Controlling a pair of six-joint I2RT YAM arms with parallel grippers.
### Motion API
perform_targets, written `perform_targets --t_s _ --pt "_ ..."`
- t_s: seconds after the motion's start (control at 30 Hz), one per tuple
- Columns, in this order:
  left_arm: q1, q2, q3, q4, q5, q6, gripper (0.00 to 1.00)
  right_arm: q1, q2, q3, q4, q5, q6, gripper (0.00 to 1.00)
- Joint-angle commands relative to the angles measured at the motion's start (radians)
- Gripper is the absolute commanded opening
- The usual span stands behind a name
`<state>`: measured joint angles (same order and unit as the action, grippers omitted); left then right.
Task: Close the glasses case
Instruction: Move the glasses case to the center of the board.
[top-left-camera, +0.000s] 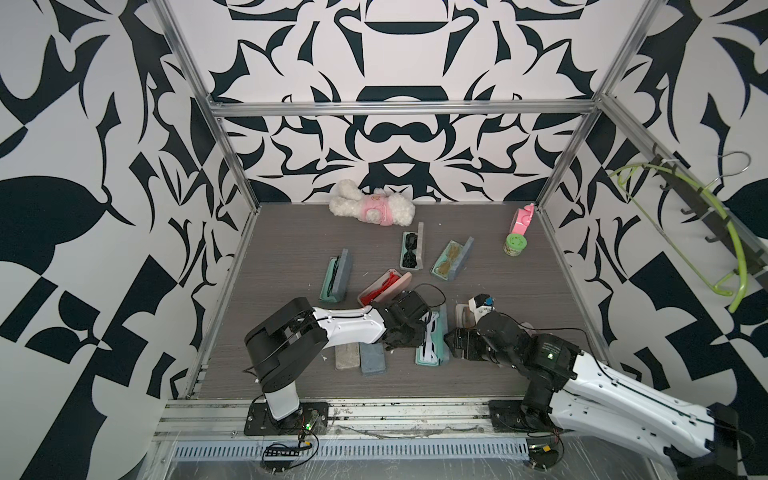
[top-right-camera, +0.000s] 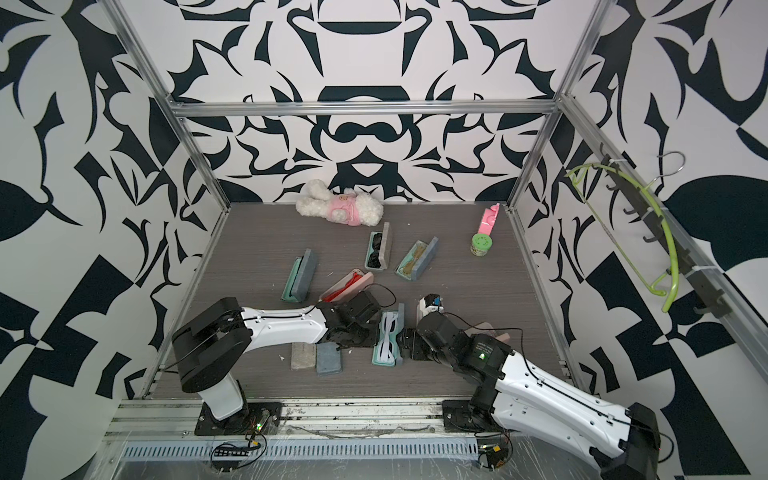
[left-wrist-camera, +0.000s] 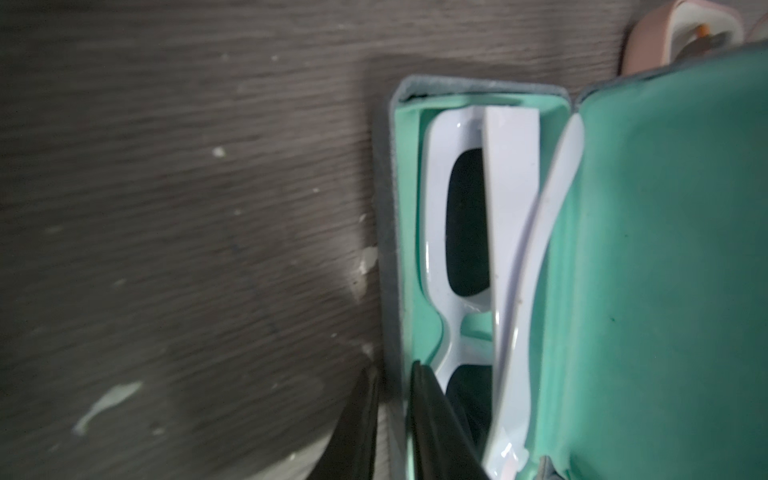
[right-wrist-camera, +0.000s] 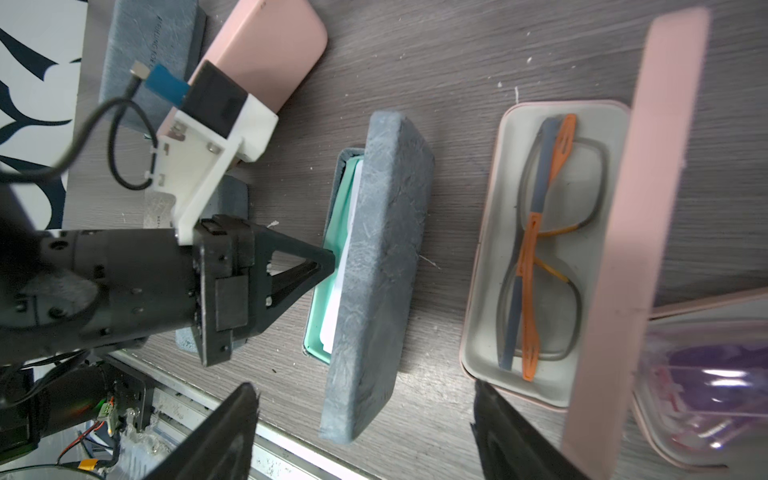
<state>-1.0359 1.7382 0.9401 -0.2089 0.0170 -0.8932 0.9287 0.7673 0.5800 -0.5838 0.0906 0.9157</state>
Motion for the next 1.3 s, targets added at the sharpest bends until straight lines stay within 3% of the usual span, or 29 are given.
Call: perform_targets --t_s 0.0,0.6,1.27 --pt "0.011 -0.017 -0.044 -0.075 -0.027 -0.005 0.2 -0.004 0.017 0.0 0.071 -0.018 -0.012 0.82" --pt "0.032 -0.106 -0.123 -0.083 -0.051 -0.022 0.2 -0.029 0.179 0.0 0.246 -0.135 -0.02 0.67" --pt "0.045 -0.16 -0.162 -0.11 -0.076 -0.028 0.2 -0.061 0.254 -0.023 0.379 -0.198 -0.037 0.5"
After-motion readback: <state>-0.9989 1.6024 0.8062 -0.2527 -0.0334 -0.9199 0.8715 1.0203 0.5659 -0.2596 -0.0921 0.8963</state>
